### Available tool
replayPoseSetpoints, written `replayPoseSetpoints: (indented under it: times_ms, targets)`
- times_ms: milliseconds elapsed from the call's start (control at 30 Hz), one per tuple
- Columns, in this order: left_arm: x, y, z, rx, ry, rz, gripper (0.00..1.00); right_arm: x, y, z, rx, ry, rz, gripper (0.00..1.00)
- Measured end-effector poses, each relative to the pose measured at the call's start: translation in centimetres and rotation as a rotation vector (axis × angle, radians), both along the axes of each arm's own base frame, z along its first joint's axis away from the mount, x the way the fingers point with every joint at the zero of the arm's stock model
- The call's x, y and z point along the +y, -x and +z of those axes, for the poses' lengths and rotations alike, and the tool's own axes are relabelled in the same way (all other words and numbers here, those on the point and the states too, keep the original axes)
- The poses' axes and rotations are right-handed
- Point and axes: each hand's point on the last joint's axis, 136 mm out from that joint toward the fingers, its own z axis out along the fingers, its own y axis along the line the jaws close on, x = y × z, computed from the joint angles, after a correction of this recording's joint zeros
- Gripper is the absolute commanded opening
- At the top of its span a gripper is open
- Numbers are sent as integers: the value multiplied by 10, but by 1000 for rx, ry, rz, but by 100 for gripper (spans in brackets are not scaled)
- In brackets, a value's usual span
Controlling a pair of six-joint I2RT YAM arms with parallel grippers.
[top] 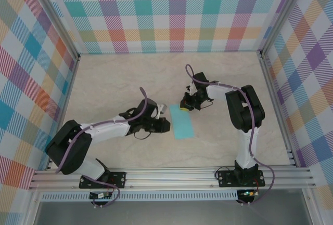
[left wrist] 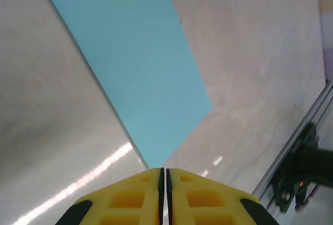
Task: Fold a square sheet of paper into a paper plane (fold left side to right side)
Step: First fold the square sheet of paper in half at the center of the table, then hold the square sheet of paper at the center of the table.
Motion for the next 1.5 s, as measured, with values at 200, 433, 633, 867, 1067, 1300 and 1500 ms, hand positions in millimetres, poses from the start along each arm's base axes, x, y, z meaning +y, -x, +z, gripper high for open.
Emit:
replayPoseSetpoints:
  times_ms: [200,433,633,867,1067,1300,1500]
  targets:
    - [-15,-54,4,4,31,38,11,0,0,0,0,0,1,0]
    - [-34,-65,-48,106,16,5,11,1,0,0,-1,4,1,0]
    - [-38,-65,-62,138,20,-5,10,1,0,1,-3,1,2,0]
    - [-38,-64,-65,137,2,0,10,-2,-7,12,-62,17,-8,7]
    - [-38,-64,-66,135,-6,3,9,-13,1,73,-232,0,-16,3]
    - [-38,-64,-66,134,-25,10,9,-14,71,56,-169,-31,29,0]
    - [-38,-64,-67,135,-36,12,9,-11,116,-1,21,31,70,0]
